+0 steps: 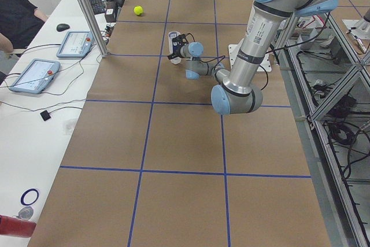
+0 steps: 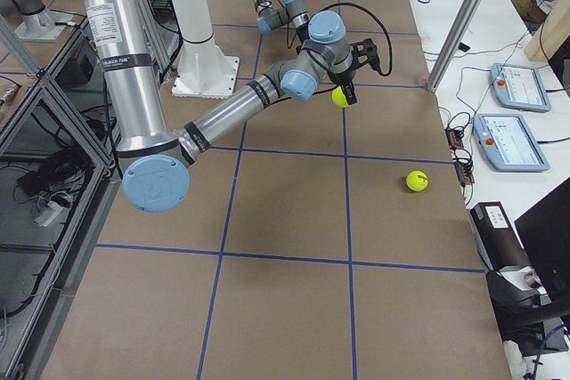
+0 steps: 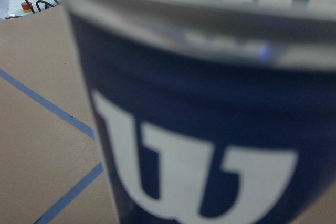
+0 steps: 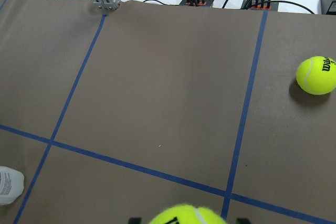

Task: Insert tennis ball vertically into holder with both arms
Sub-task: 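Carry the held yellow ball with the right gripper toward the can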

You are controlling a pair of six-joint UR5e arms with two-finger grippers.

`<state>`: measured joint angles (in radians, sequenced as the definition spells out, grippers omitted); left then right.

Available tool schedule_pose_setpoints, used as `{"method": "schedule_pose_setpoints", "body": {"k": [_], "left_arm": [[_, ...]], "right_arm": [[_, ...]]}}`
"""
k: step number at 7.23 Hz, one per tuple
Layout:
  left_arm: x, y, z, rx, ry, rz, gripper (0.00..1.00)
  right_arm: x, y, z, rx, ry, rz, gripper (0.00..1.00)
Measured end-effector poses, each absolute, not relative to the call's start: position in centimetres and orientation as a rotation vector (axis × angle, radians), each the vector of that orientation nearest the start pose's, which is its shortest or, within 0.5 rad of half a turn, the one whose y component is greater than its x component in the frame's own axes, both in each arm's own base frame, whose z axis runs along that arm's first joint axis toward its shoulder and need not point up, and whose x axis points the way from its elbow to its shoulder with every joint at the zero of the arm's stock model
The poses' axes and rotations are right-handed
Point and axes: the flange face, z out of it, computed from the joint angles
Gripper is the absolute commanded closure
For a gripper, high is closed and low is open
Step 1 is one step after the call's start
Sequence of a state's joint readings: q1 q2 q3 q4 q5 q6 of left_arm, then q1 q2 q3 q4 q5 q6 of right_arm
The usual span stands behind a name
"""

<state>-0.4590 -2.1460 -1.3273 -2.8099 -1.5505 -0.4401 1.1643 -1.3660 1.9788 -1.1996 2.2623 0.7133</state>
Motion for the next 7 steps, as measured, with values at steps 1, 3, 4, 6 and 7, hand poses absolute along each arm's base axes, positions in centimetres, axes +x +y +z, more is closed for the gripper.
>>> {"method": "schedule_pose_setpoints", "body": {"k": [1,3,4,6,7], "left_arm": [[57.1,-43.4,29.1,1.152,1.106,0.507,0.01],[57.2,-43.5,29.0,1.159,1.111,0.505,0.02],[57.1,-43.4,29.0,1.161,1.111,0.505,0.02],[57.1,-43.4,29.0,1.161,1.111,0.505,0.02],[57.1,-43.4,29.0,1.162,1.112,0.505,0.03]], "right_arm": [[-14.4,-51.1,31.2,0.461,-1.033,-0.067,1.0],[-14.5,-51.3,30.6,0.469,-1.039,-0.071,1.0],[-14.5,-51.3,30.3,0.472,-1.042,-0.074,1.0],[-14.7,-51.4,29.6,0.477,-1.05,-0.082,1.0],[-15.0,-51.5,28.9,0.479,-1.057,-0.088,1.0]]}}
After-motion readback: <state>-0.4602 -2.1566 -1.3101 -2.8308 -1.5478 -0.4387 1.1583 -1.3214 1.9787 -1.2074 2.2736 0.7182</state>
